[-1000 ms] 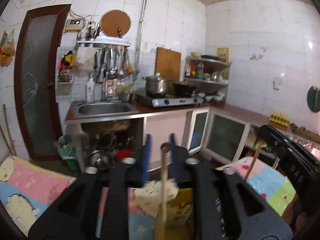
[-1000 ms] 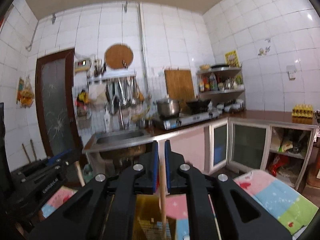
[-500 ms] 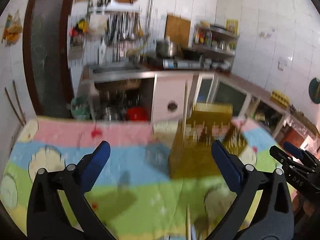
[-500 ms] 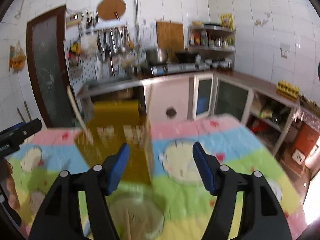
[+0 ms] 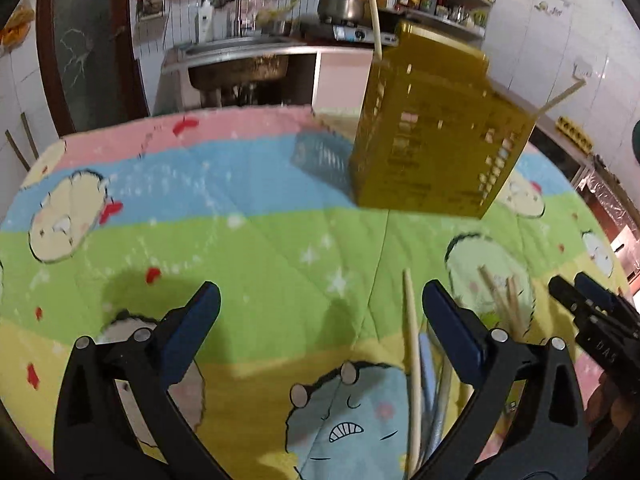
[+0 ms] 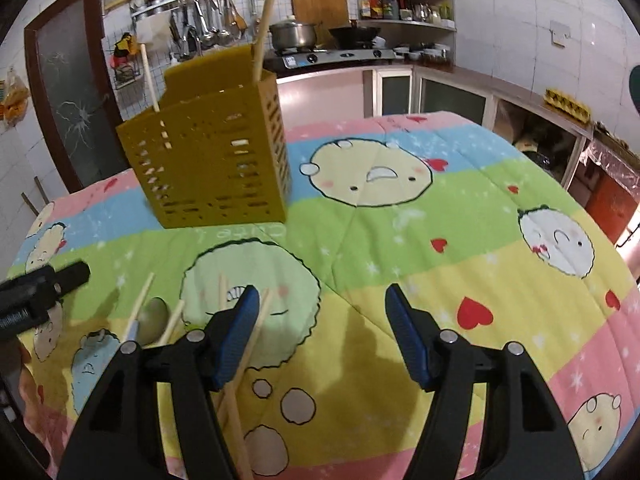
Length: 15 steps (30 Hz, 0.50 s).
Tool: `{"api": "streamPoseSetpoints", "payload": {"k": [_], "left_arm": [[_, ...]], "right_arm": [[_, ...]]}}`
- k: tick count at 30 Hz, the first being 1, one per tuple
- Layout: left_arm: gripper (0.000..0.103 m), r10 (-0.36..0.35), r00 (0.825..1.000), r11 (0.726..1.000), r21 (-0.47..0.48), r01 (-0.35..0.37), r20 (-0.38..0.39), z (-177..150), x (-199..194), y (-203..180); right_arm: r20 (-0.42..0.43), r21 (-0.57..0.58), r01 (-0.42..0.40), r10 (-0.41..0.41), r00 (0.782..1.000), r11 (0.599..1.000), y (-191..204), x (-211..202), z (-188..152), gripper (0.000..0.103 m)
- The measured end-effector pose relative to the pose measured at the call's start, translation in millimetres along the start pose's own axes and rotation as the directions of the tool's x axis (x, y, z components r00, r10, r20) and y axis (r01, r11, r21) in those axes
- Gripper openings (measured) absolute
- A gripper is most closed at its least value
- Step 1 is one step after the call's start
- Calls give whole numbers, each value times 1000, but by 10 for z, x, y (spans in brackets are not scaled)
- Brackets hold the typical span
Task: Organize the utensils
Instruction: 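Close the left tool on another chopstick while the right tool grasps one too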
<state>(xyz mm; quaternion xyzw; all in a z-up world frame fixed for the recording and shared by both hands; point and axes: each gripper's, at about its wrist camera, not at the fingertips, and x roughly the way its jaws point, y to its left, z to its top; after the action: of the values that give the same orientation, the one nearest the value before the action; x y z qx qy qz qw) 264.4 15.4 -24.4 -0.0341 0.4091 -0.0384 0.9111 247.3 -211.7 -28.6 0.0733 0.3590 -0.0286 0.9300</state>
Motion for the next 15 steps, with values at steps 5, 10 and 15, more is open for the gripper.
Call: {"api": "streamPoseSetpoints", "payload": {"k": [5, 10, 15], "left_arm": [[98, 14, 999, 999, 34, -13, -33, -40, 159, -97], [96, 14, 998, 999, 32, -12, -67, 28, 303, -156], [95, 25, 996, 998, 59, -20, -80, -5, 407, -248]], "right_arm": [[-49, 16, -2, 3, 999, 1000, 11, 131, 27, 60], [-75, 13, 2, -1, 997, 1000, 83, 231, 46, 58], [-109, 13, 1, 1, 994, 1000, 133, 337, 4, 55]]}}
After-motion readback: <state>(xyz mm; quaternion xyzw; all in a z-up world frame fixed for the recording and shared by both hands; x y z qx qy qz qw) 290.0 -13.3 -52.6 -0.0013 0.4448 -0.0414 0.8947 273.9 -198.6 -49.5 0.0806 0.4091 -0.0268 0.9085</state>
